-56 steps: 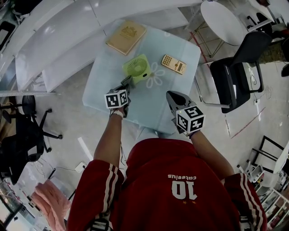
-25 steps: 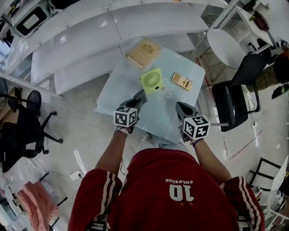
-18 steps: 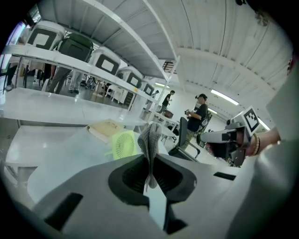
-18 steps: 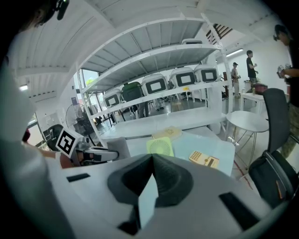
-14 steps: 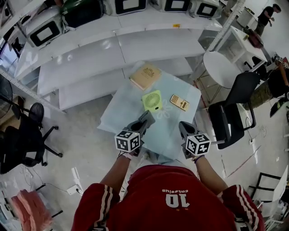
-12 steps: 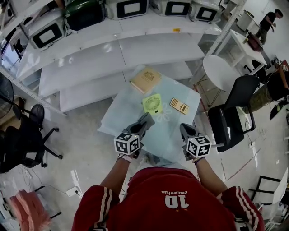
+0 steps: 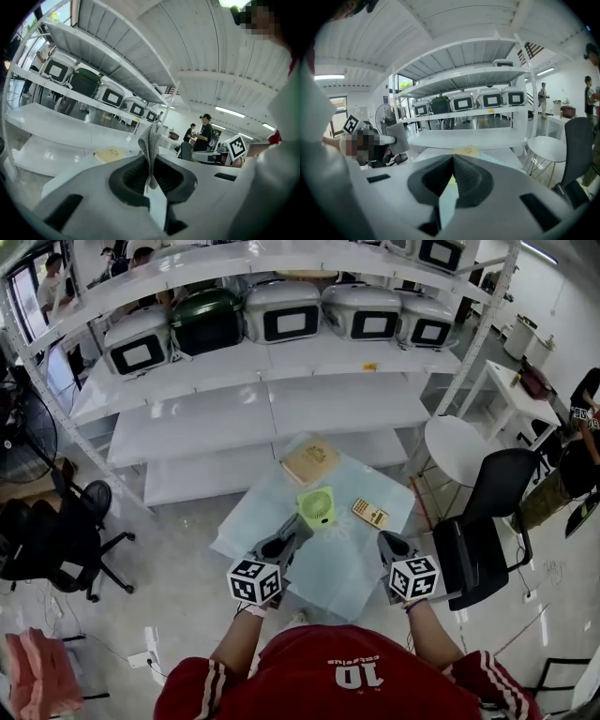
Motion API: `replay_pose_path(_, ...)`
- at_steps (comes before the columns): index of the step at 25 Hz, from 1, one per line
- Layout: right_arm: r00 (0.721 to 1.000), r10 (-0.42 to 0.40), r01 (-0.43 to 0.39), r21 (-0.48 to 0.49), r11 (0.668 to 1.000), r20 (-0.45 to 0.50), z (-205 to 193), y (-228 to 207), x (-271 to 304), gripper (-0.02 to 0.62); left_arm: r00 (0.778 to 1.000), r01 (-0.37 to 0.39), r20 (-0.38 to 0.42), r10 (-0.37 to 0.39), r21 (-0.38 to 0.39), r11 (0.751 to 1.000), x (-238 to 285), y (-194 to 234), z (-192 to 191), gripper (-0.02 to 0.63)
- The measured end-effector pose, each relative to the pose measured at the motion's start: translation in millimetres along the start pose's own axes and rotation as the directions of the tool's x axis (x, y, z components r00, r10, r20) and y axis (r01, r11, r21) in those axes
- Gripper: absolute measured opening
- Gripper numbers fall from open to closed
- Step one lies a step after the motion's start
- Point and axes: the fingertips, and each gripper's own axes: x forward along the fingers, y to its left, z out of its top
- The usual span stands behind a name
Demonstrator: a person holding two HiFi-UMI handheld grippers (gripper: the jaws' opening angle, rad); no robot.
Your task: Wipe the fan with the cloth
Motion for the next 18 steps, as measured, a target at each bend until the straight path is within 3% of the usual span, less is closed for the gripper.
replay_pose_path(5,0.999,0.019,-0.019,-0.024,1.0,0.026,10,-26,-42,0.005,0.996,-0.078,0.051,0.077,0.027,0.997,-21,-39,5,0.028)
replay_pose_path(12,0.99,0.101,-0.104,0.024,0.994,0.094,28,-62,-112,0.005,0.978,-0.157,0.147,0.151,0.025,0.987,-53,-115,8,0.028)
replay_pose_path(18,0.967,0.178,-0.19,0.052,0.98,0.185,54,-73,-163,0.005,0.967,-0.174,0.191,0.168,0.015,0.985,-70,-185,12,0.028)
